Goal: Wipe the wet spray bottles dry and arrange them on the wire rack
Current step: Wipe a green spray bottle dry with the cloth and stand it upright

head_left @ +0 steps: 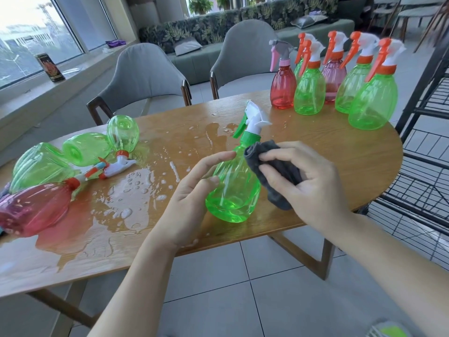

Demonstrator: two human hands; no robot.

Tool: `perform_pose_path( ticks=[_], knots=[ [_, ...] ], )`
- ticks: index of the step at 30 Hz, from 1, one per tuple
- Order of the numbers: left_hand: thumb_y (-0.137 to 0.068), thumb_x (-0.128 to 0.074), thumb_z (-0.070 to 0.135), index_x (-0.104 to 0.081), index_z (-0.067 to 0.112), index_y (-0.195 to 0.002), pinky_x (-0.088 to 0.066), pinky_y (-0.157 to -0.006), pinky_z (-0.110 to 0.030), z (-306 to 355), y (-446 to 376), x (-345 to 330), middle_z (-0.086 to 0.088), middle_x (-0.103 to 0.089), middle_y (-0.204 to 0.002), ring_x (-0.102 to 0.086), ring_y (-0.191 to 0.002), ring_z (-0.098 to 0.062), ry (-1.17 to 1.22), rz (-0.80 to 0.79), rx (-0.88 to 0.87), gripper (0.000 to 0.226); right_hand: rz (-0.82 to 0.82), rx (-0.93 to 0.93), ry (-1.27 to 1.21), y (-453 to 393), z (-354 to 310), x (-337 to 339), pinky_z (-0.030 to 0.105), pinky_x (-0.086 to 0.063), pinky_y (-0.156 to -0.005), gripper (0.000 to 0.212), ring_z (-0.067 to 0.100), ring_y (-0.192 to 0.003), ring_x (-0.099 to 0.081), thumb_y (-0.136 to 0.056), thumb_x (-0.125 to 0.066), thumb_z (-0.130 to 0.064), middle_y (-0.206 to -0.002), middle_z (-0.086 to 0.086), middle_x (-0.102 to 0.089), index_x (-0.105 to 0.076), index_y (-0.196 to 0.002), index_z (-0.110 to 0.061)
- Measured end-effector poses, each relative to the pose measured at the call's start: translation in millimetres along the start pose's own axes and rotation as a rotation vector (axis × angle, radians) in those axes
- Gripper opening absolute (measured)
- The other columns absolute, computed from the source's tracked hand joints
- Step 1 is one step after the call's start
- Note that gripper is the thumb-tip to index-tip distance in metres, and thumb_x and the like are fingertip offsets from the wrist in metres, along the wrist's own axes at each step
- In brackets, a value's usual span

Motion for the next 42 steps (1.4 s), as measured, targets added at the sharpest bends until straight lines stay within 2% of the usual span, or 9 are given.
perform_pose_path(
  ticks=[3,8,13,19,25,31,36,39,42],
  knots=[
    [-0.098,-0.043,0.012,-0.075,0.033,-0.133,-0.041,-0.113,-0.054,1,-1,-1,-0.01,-0.066,-0.146,-0.053,-0.142,-0.04,0.058,0.025,0.011,0.051,-0.047,0.072,0.031,8,-9,-7,0.021,-0.049,-0.089,0.012,0.014,-0.101,-0.067,-0.09,-0.076,-0.008,-0.107,0.008,-0.07,-0.079,-0.102,-0.007],
    [-0.101,-0.06,0.041,-0.068,0.041,-0.138,-0.039,-0.12,-0.064,7,-1,-14,0.0,-0.064,-0.149,-0.055,-0.144,-0.028,-0.008,0.066,-0.05,0.039,-0.054,0.071,0.042,5,-6,-6,0.02,-0.05,-0.09,0.013,0.014,-0.103,-0.067,-0.092,-0.075,-0.008,-0.108,0.009,-0.07,-0.079,-0.104,-0.006],
    [-0.102,-0.061,0.046,-0.063,0.041,-0.145,-0.031,-0.122,-0.071,4,-2,-16,-0.006,-0.059,-0.154,-0.049,-0.148,-0.036,0.009,0.071,-0.014,0.043,-0.08,0.105,0.029,8,-11,-8,0.022,-0.051,-0.089,0.011,0.016,-0.098,-0.069,-0.092,-0.076,-0.009,-0.106,0.01,-0.071,-0.08,-0.102,-0.005],
    [-0.109,-0.055,0.038,-0.064,0.044,-0.142,-0.038,-0.123,-0.048,7,-3,-12,0.019,-0.063,-0.146,-0.054,-0.142,-0.007,-0.073,0.098,-0.018,0.035,-0.287,0.38,0.156,26,-22,-23,0.018,-0.046,-0.09,0.012,0.02,-0.09,-0.063,-0.095,-0.074,-0.005,-0.103,0.013,-0.068,-0.08,-0.105,-0.007],
    [-0.101,-0.064,0.041,-0.062,0.037,-0.146,-0.034,-0.12,-0.073,3,-4,-7,-0.012,-0.062,-0.149,-0.053,-0.142,-0.043,0.028,0.005,0.018,0.045,-0.11,0.287,0.147,8,-12,-11,0.019,-0.049,-0.091,0.012,0.019,-0.093,-0.068,-0.092,-0.078,-0.004,-0.105,0.013,-0.07,-0.081,-0.103,-0.005],
    [-0.102,-0.062,0.039,-0.058,0.042,-0.147,-0.036,-0.119,-0.071,7,-1,-3,-0.005,-0.059,-0.154,-0.052,-0.145,-0.037,-0.022,-0.059,-0.01,0.045,0.024,0.006,0.024,-10,7,-1,0.025,-0.05,-0.092,0.015,0.011,-0.105,-0.067,-0.093,-0.075,-0.008,-0.111,0.005,-0.071,-0.077,-0.107,-0.008],
    [-0.109,-0.044,0.021,-0.062,0.035,-0.142,-0.04,-0.123,-0.044,13,0,-3,0.019,-0.064,-0.144,-0.052,-0.143,-0.008,-0.228,-0.002,-0.107,0.04,-0.026,0.034,-0.013,1,-3,-10,0.029,-0.052,-0.09,0.013,0.017,-0.104,-0.069,-0.091,-0.076,-0.009,-0.11,0.007,-0.071,-0.078,-0.104,-0.006],
    [-0.108,-0.041,0.019,-0.064,0.035,-0.137,-0.044,-0.113,-0.023,15,1,-4,0.023,-0.066,-0.138,-0.055,-0.138,-0.002,-0.246,0.021,-0.122,0.041,-0.055,0.079,0.009,5,-7,-14,0.026,-0.053,-0.086,0.012,0.017,-0.1,-0.069,-0.092,-0.076,-0.009,-0.107,0.008,-0.071,-0.079,-0.102,-0.006],
    [-0.108,-0.04,0.017,-0.064,0.035,-0.137,-0.041,-0.111,-0.018,16,0,-7,0.024,-0.066,-0.138,-0.054,-0.138,-0.002,-0.263,0.024,-0.122,0.042,-0.016,0.028,-0.003,0,-3,-10,0.027,-0.052,-0.089,0.013,0.017,-0.103,-0.069,-0.092,-0.076,-0.009,-0.108,0.007,-0.071,-0.078,-0.104,-0.007]
  ],
)
Point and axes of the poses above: each hand's wrist, its own y-axis away from the middle knuckle, its own x-axis out of the back of the hand, z = x × y, the point moved 3 cm from there along -y, towards the middle knuckle
